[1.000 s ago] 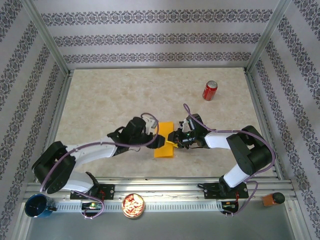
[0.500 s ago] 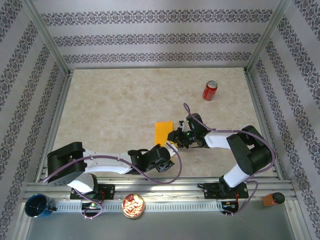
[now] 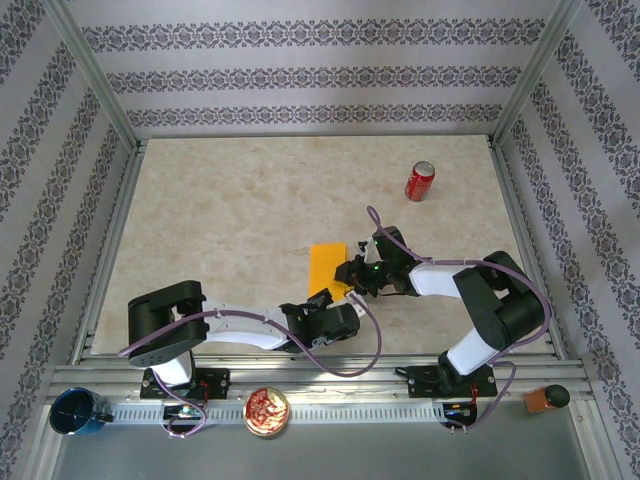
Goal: Fold a paper plane with a square sheet of paper (pick it up from the middle)
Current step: Fold the triangle a second time at the center of the table.
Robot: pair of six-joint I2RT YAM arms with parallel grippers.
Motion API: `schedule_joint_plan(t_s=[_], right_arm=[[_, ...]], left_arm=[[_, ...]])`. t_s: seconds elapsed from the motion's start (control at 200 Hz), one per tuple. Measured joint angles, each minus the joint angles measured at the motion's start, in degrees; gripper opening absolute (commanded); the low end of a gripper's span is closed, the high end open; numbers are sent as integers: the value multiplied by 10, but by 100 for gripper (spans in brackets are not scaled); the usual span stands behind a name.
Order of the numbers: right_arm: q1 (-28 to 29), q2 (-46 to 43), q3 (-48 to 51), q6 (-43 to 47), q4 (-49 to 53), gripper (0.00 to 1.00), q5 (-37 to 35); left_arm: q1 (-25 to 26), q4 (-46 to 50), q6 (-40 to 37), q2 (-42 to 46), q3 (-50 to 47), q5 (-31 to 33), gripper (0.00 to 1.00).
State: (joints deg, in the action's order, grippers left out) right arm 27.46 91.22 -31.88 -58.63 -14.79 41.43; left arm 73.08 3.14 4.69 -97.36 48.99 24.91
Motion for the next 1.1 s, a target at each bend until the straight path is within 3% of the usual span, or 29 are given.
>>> schedule_joint_plan(t_s=[0.27, 0.475, 0.719, 1.099], right_arm=[[0, 0, 0, 0, 2, 28, 0], [0, 0, 0, 0, 3, 28, 0], [0, 0, 0, 0, 5, 28, 0], [0, 0, -10, 0, 18, 29, -1]], left_arm=[[1, 29, -2, -5, 29, 40, 61], [1, 34, -6, -5, 29, 54, 45], [1, 36, -11, -5, 29, 56, 35], [1, 38, -10, -5, 29, 53, 31]])
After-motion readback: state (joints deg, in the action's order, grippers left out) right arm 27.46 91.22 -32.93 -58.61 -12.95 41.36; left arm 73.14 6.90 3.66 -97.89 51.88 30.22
